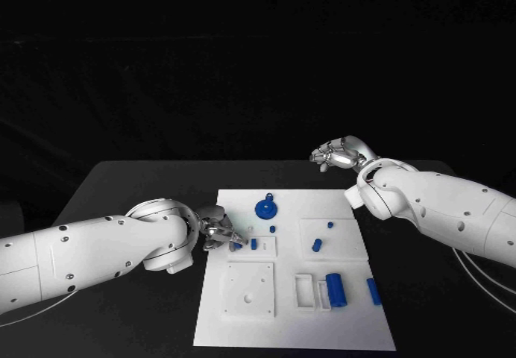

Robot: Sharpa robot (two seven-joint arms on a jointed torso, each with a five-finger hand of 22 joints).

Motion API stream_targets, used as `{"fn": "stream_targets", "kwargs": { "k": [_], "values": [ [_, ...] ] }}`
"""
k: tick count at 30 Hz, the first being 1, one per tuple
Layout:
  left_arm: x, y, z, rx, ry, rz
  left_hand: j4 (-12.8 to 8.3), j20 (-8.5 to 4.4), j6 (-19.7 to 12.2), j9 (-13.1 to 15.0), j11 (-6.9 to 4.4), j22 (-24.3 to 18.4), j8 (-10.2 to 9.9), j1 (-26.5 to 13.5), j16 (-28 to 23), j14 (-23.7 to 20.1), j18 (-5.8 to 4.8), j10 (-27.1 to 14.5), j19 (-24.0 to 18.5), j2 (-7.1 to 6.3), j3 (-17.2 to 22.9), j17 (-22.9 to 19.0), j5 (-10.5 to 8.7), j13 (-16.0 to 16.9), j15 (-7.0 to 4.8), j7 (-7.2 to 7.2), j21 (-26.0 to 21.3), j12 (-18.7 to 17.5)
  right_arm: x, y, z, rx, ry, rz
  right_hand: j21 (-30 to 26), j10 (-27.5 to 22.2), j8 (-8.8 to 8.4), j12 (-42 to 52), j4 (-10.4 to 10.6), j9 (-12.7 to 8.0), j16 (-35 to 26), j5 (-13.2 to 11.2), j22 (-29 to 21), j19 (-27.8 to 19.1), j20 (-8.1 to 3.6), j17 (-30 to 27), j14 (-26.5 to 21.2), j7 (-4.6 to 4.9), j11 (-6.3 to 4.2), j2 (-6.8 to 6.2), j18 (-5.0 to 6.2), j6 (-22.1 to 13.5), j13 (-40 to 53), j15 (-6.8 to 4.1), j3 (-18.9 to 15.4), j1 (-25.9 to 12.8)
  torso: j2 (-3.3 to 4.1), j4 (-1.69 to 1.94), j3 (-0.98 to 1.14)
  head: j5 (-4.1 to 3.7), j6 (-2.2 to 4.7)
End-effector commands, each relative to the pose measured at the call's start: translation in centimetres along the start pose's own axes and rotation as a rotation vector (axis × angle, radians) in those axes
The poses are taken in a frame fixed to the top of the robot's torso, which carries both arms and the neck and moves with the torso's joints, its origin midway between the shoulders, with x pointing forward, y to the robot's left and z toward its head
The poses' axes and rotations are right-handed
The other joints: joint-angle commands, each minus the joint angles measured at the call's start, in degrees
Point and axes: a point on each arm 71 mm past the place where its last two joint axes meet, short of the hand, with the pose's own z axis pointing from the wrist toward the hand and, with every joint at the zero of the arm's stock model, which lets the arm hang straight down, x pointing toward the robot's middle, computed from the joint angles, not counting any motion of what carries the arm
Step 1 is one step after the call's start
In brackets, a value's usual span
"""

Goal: Assemble the parts on the task board

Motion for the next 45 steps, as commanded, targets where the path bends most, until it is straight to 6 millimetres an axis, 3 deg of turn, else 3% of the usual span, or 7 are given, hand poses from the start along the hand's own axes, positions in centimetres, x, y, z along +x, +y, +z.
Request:
{"fn": "stream_targets", "kwargs": {
  "k": [1, 45],
  "values": [
    [-0.03, -0.04, -0.03, 0.006, 0.001, -0.001, 0.32, -6.0, -0.18, -0.08, -0.22, 0.87, 0.34, 0.1, 0.38, -0.09, 0.69, -0.35, -0.44, -0.6, -0.01, -0.09, -0.23, -0.07, -0.16, 0.3, 0.38, 0.31, 0.14, 0.08, 0.01, -0.007, 0.011, 0.002, -0.22, -0.52, 0.29, 0.22, 0.2, -0.09, 0.34, 0.38, 0.09, -0.39, -0.12, -0.08, -0.47, -0.07, 0.02, 0.5, 0.78, -0.28, -0.1, -0.1, -0.06, -0.06, 0.01, -0.02, 0.0, -0.02, 0.04],
    [0.15, 0.32, 0.18, -0.009, 0.04, 0.012, -1.29, -5.88, -0.43, -0.28, -0.14, 0.92, 0.64, 2.43, 0.49, -0.29, 0.77, -0.39, -0.79, 1.17, -0.06, -0.29, -0.16, -0.4, -0.12, 0.37, 0.57, 0.49, 0.24, -0.05, 0.0, -0.004, 0.013, 0.003, -0.26, -0.56, 0.33, 0.38, 0.22, -0.14, 0.4, 0.45, 0.13, -0.39, -0.11, -0.15, -0.51, -0.06, 0.04, 0.57, 0.78, -0.31, -0.35, -0.09, -0.12, -0.11, 0.01, 0.01, 0.04, 0.17, -0.29]
  ]
}}
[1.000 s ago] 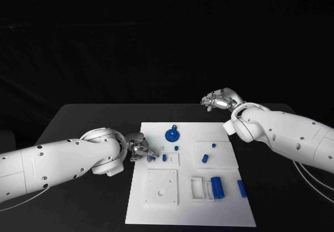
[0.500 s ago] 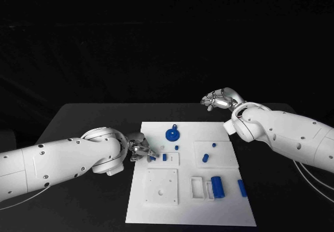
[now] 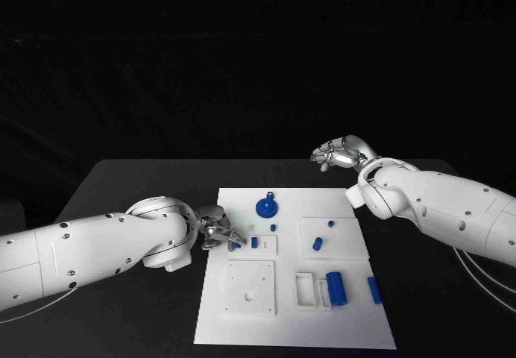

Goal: Assemble the parts on the task board

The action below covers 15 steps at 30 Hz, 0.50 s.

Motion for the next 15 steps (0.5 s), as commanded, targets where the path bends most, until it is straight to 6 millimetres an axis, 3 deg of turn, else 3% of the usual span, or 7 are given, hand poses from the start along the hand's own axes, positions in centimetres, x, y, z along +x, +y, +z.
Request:
{"fn": "stream_targets", "kwargs": {
  "k": [1, 9, 15],
  "values": [
    [0.14, -0.07, 0.04, 0.003, 0.016, 0.002, -0.41, -5.95, 0.0, -0.06, -0.14, 0.95, 0.2, 0.57, 0.26, -0.22, 0.77, -0.4, -0.45, 0.18, -0.04, -0.09, -0.2, -0.09, -0.28, 0.4, 0.35, 0.29, 0.17, 0.1, 0.03, -0.007, 0.012, 0.002, -0.26, -0.35, 0.33, 0.39, 0.22, -0.05, 0.4, 0.23, 0.09, -0.35, -0.15, -0.05, -0.31, -0.05, -0.16, 0.57, 0.79, -0.33, -0.06, 0.12, -0.12, -0.11, 0.01, 0.0, 0.01, 0.01, 0.0],
    [0.09, -0.09, 0.17, 0.001, 0.016, 0.003, -0.83, -5.91, -0.03, -0.13, -0.11, 0.94, 0.24, 0.78, 0.27, -0.25, 0.75, -0.42, -0.5, 0.31, -0.23, -0.13, -0.21, -0.17, -0.24, 0.43, 0.38, 0.31, 0.18, 0.09, 0.03, -0.007, 0.012, 0.002, -0.26, -0.36, 0.34, 0.42, 0.22, -0.06, 0.41, 0.24, 0.1, -0.35, -0.15, -0.06, -0.31, -0.04, -0.16, 0.57, 0.78, -0.34, -0.11, 0.12, -0.14, -0.13, 0.02, -0.02, 0.0, -0.01, -0.02],
    [0.1, -0.13, 0.33, -0.006, 0.024, 0.011, -0.19, -5.82, -0.15, -0.22, -0.05, 0.86, 0.25, -0.53, 0.26, -0.34, 0.67, -0.48, -0.56, -1.31, -1.15, -0.21, -0.27, -0.29, -0.18, 0.49, 0.34, 0.3, 0.17, 0.08, 0.03, -0.007, 0.011, 0.002, -0.27, -0.37, 0.34, 0.44, 0.22, -0.07, 0.42, 0.24, 0.1, -0.35, -0.15, -0.07, -0.32, -0.04, -0.16, 0.56, 0.79, -0.34, -0.14, 0.12, -0.15, -0.13, 0.0, 0.01, 0.0, -0.04, -0.14]
  ]
}}
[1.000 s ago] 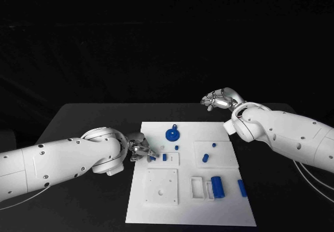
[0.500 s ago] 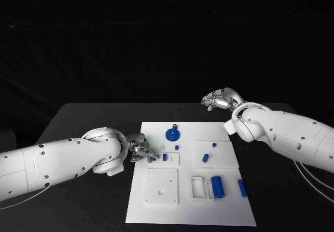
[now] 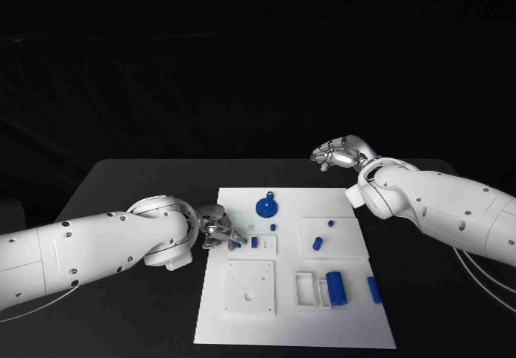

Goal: Assemble the parts on the task board

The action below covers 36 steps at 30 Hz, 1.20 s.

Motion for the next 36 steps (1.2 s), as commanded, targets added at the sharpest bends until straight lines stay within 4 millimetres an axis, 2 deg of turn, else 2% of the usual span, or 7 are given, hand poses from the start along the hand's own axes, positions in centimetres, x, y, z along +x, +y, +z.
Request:
{"fn": "stream_targets", "kwargs": {
  "k": [1, 8, 28, 33, 36],
  "values": [
    [0.23, -0.02, 0.11, -0.006, 0.024, 0.01, 0.14, -6.05, 0.14, -0.1, 0.07, 0.81, -0.01, -0.44, 0.26, -0.15, 0.67, -0.37, -0.37, -1.29, -0.57, -0.09, -0.26, -0.12, -0.16, 0.37, 0.34, 0.29, 0.16, 0.11, 0.03, -0.007, 0.011, 0.002, -0.27, -0.37, 0.34, 0.22, 0.22, -0.08, 0.19, 0.24, 0.06, -0.35, -0.15, -0.07, -0.32, -0.04, -0.16, 0.56, 0.78, -0.34, -0.09, 0.12, -0.15, -0.14, -0.01, 0.03, 0.0, -0.03, -0.06],
    [0.17, -0.13, 0.29, -0.009, 0.025, 0.017, 0.53, -6.07, 0.03, -0.14, 0.07, 0.77, 0.03, -1.39, 0.29, -0.23, 0.72, -0.4, -0.44, -2.32, -1.66, -0.13, -0.26, -0.2, -0.16, 0.38, 0.32, 0.29, 0.25, 0.15, 0.07, -0.008, 0.013, 0.002, -0.28, -0.38, 0.34, 0.24, 0.22, -0.09, 0.2, 0.26, 0.07, -0.36, -0.15, -0.09, -0.33, -0.04, -0.15, 0.56, 0.78, -0.36, -0.13, 0.12, -0.16, -0.15, 0.0, 0.0, 0.02, 0.03, -0.07],
    [0.14, -0.28, 0.39, -0.01, 0.029, 0.021, 0.65, -6.11, -0.06, -0.17, 0.05, 0.74, 0.06, -1.47, 0.29, -0.31, 0.79, -0.43, -0.51, -2.95, -2.0, -0.17, -0.26, -0.28, -0.17, 0.36, 0.29, 0.28, 0.23, 0.14, 0.06, -0.007, 0.013, 0.003, -0.3, -0.4, 0.34, 0.29, 0.25, -0.11, 0.22, 0.32, 0.08, -0.36, -0.14, -0.11, -0.34, -0.03, -0.14, 0.57, 0.78, -0.39, -0.21, 0.13, -0.2, -0.2, 0.0, -0.02, 0.03, -0.02, -0.08],
    [0.14, -0.33, 0.39, -0.009, 0.026, 0.02, 2.32, -6.16, -0.03, -0.22, 0.0, 0.61, 0.15, -2.33, 0.33, -0.32, 0.89, -0.39, -0.44, -4.94, -1.81, -0.23, -0.25, -0.39, -0.22, 0.32, 0.19, 0.28, 0.21, 0.12, 0.05, -0.007, 0.013, 0.003, -0.3, -0.4, 0.34, 0.31, 0.25, -0.11, 0.23, 0.33, 0.08, -0.36, -0.14, -0.12, -0.34, -0.02, -0.14, 0.57, 0.78, -0.4, -0.24, 0.13, -0.21, -0.22, -0.01, -0.02, 0.03, -0.04, -0.07],
    [0.16, -0.37, 0.39, -0.007, 0.026, 0.02, 2.87, -6.12, -0.1, -0.22, 0.03, 0.61, 0.17, -2.97, 0.38, -0.33, 0.86, -0.39, -0.45, -5.47, -2.27, -0.23, -0.24, -0.4, -0.22, 0.35, 0.21, 0.3, 0.22, 0.12, 0.06, -0.007, 0.013, 0.004, -0.3, -0.4, 0.34, 0.31, 0.25, -0.12, 0.23, 0.34, 0.08, -0.36, -0.14, -0.12, -0.34, -0.02, -0.14, 0.57, 0.78, -0.41, -0.25, 0.13, -0.22, -0.23, 0.0, 0.0, 0.03, -0.05, -0.08]
  ]
}}
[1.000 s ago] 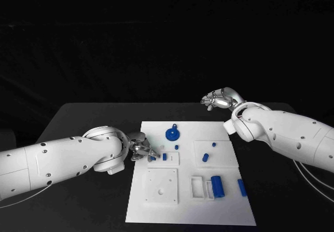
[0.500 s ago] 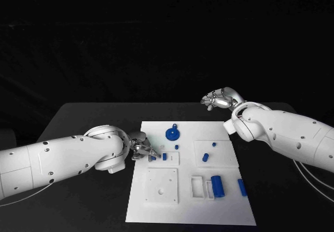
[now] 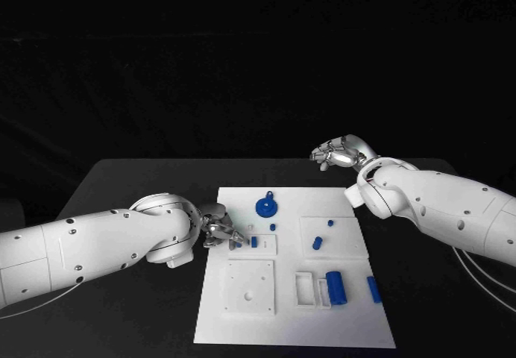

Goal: Assemble the parts on the task board

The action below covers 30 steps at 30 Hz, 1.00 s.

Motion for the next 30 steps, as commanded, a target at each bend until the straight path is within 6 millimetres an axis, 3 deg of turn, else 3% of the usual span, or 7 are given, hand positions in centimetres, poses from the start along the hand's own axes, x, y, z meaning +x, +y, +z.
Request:
{"fn": "stream_targets", "kwargs": {
  "k": [1, 15, 20, 24, 30],
  "values": [
    [0.3, -0.1, 0.1, 0.0, 0.012, 0.006, -0.12, -6.15, -0.16, -0.03, 0.01, 0.72, 0.19, -0.61, 0.47, -0.36, 0.92, -0.44, -0.65, -0.16, -1.84, -0.03, -0.24, -0.06, -0.23, 0.26, 0.25, 0.37, 0.2, 0.1, 0.0, -0.007, 0.012, 0.003, -0.3, -0.41, 0.34, 0.32, 0.26, -0.07, 0.23, 0.34, 0.05, -0.36, -0.13, -0.07, -0.34, -0.01, -0.13, 0.57, 0.79, -0.41, -0.08, 0.13, -0.22, -0.23, 0.0, 0.03, -0.01, -0.02, -0.03],
    [-0.1, 0.3, -0.2, -0.006, -0.015, -0.005, -0.41, -6.18, -0.31, -0.03, -0.01, 0.71, 0.23, -0.63, 0.47, -0.49, 1.01, -0.53, -0.79, -0.03, -2.78, -0.06, -0.24, -0.09, -0.32, 0.22, 0.22, 0.37, 0.1, 0.1, 0.0, -0.006, 0.011, 0.003, -0.31, -0.42, 0.34, 0.38, 0.24, -0.09, 0.26, 0.39, 0.06, -0.36, -0.14, -0.09, -0.35, -0.01, -0.13, 0.58, 0.79, -0.44, -0.16, 0.13, -0.23, -0.23, 0.01, -0.02, -0.03, -0.07, 0.06],
    [-1.0, 0.1, -0.4, 0.012, -0.064, -0.033, -0.47, -6.21, -1.53, -0.29, 0.18, 0.6, -0.32, -0.17, 0.26, -0.72, 1.12, -0.57, -0.78, -0.95, -2.92, -0.2, -0.24, -0.18, -0.7, 0.47, 0.12, 0.33, 0.1, 0.0, 0.0, -0.005, 0.011, 0.003, -0.32, -0.42, 0.35, 0.39, 0.24, -0.09, 0.26, 0.4, 0.07, -0.36, -0.14, -0.1, -0.35, 0.0, -0.12, 0.58, 0.79, -0.44, -0.19, 0.13, -0.24, -0.24, 0.04, -0.02, -0.04, -0.18, 0.18],
    [-1.8, -0.3, -0.8, 0.05, -0.104, -0.1, 0.8, -6.01, -4.45, -0.82, 1.01, 0.14, -1.6, 0.58, -1.01, -1.77, 1.06, -1.43, -1.15, -3.17, -1.82, -0.85, -0.23, -0.89, -0.31, 1.37, -0.61, -0.85, 0.1, 0.0, 0.0, -0.004, 0.012, 0.004, -0.32, -0.43, 0.35, 0.41, 0.23, -0.1, 0.27, 0.41, 0.07, -0.36, -0.14, -0.11, -0.35, 0.0, -0.12, 0.57, 0.79, -0.45, -0.21, 0.13, -0.26, -0.25, 0.02, -0.03, -0.05, -0.32, 0.29],
    [-3.3, -0.9, -1.4, 0.12, -0.157, -0.226, 0.87, -4.88, -12.96, -2.28, 3.98, -0.65, -5.44, 2.14, -4.38, -5.29, 0.01, -6.77, -4.42, -4.46, -1.69, -2.7, -0.27, -2.29, 2.52, 4.36, -3.09, -4.3, 0.1, -0.1, 0.0, -0.003, 0.012, 0.004, -0.33, -0.43, 0.34, 0.42, 0.23, -0.11, 0.28, 0.42, 0.07, -0.36, -0.14, -0.12, -0.36, 0.01, -0.11, 0.56, 0.79, -0.46, -0.24, 0.13, -0.28, -0.27, -0.04, 0.07, -0.03, -0.46, 0.61]
  ]
}}
